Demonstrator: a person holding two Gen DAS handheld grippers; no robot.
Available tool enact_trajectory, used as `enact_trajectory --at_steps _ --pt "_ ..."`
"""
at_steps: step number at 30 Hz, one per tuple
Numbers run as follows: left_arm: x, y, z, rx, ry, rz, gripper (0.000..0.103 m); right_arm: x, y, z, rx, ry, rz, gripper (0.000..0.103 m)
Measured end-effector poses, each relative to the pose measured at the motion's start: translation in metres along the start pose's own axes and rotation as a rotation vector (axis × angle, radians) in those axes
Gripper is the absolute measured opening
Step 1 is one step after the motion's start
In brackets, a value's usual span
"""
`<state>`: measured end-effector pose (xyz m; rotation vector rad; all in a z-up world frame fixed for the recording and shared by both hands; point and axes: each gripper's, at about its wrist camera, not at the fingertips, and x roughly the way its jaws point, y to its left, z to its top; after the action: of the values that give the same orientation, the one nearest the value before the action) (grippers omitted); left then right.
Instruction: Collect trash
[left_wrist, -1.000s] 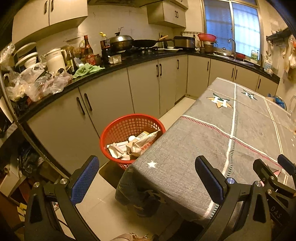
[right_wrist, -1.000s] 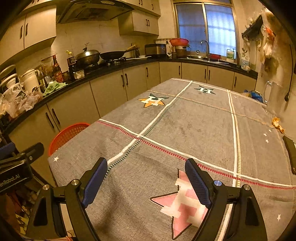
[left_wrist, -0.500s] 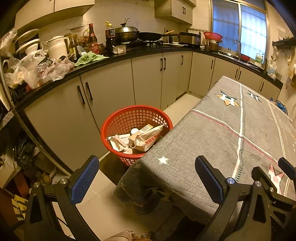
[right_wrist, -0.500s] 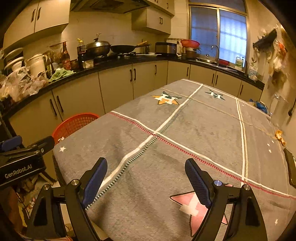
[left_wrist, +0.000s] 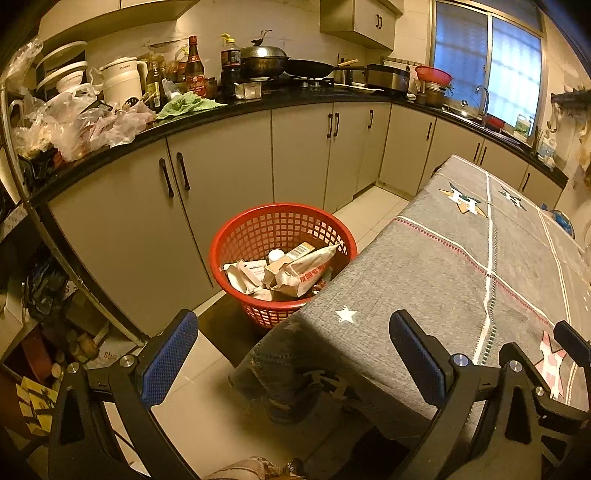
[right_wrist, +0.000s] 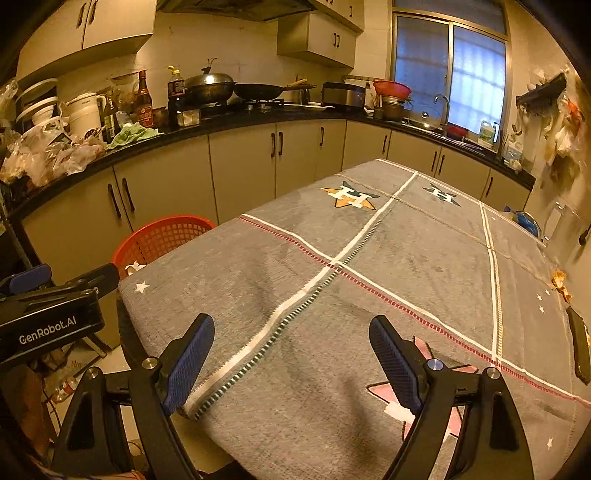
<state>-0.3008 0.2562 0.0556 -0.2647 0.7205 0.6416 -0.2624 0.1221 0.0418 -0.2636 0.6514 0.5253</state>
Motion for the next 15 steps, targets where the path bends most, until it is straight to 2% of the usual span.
enact_trajectory --at_steps 15 --pt "-0.0027 0.0050 0.0049 -0.013 0.002 0.023 0.103 0.0010 0.0005 0.0017 0.011 -0.003 0.017 0.089"
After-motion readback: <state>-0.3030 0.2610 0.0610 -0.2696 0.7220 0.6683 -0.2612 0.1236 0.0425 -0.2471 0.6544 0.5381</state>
